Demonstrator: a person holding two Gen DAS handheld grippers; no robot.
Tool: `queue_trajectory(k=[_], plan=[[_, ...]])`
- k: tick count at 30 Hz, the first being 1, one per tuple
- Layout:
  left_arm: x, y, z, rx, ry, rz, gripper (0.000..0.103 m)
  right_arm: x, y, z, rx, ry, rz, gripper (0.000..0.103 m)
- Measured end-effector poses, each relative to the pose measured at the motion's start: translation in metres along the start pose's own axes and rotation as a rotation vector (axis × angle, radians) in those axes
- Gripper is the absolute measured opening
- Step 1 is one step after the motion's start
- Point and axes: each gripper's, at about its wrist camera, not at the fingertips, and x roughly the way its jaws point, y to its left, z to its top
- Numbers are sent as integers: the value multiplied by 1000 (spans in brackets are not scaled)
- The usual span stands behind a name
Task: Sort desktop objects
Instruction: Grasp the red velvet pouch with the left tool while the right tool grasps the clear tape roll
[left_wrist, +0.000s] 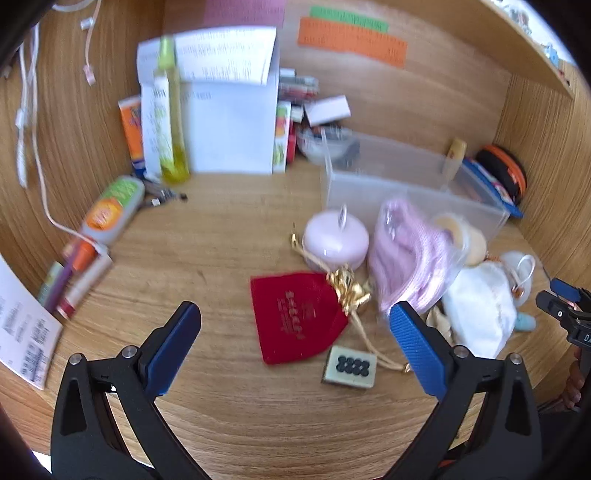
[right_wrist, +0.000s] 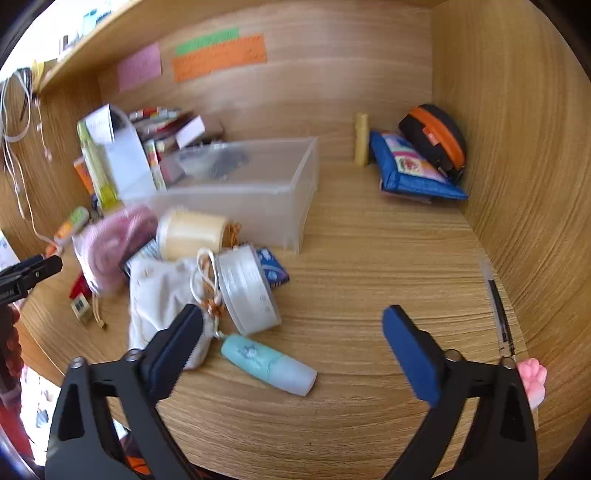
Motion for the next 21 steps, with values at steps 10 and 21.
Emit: queue_trajectory(k=[10, 21], plan=[[42, 5, -1, 20, 129, -10, 103, 28, -3, 6, -39, 84, 32, 69], [66, -3, 13, 84, 175, 36, 103, 53, 2, 11, -33, 137, 116, 56]])
